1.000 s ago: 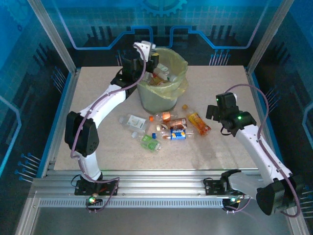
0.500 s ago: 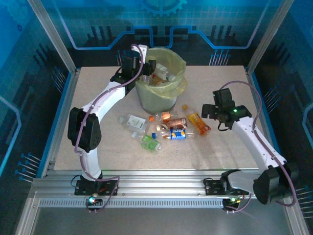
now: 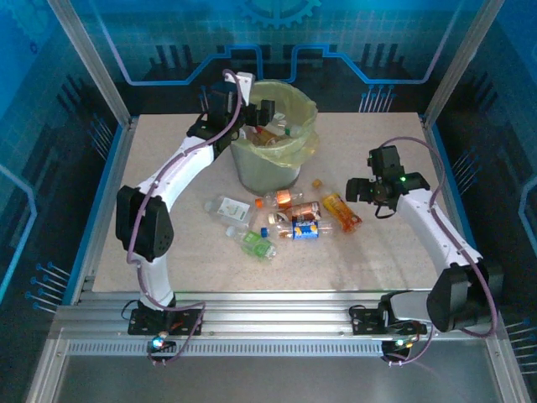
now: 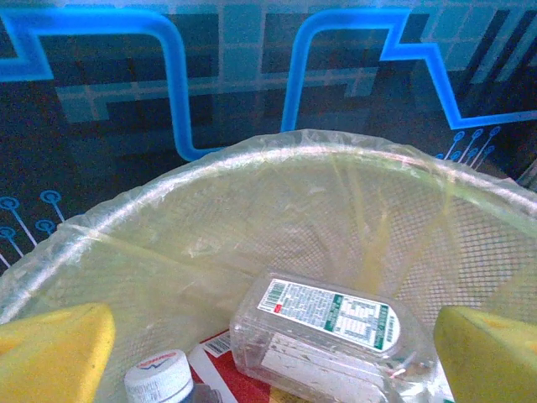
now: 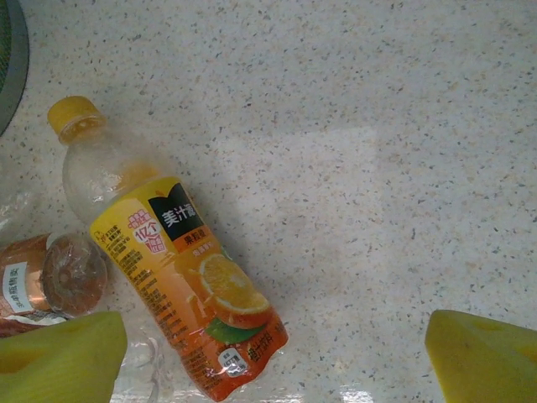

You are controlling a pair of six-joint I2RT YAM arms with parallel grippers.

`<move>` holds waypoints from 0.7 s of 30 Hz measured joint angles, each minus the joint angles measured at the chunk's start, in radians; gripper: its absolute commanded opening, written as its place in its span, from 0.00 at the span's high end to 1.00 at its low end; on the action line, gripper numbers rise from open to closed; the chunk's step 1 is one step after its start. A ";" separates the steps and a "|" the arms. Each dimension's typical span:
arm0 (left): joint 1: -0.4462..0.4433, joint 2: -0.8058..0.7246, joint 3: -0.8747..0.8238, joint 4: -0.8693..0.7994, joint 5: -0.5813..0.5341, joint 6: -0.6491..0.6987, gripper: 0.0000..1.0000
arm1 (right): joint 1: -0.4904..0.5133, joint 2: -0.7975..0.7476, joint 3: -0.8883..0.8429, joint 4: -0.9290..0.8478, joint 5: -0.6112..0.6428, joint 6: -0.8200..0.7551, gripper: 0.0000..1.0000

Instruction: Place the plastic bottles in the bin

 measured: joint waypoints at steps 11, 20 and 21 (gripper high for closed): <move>0.002 -0.230 -0.021 -0.022 0.102 -0.104 0.01 | -0.037 0.128 0.094 -0.039 -0.080 -0.087 0.16; 0.002 -0.519 -0.290 0.013 0.119 -0.179 0.01 | -0.037 0.229 0.112 -0.064 -0.155 -0.133 0.16; 0.002 -0.549 -0.334 0.017 0.118 -0.186 0.01 | -0.037 0.238 0.115 -0.067 -0.159 -0.135 0.16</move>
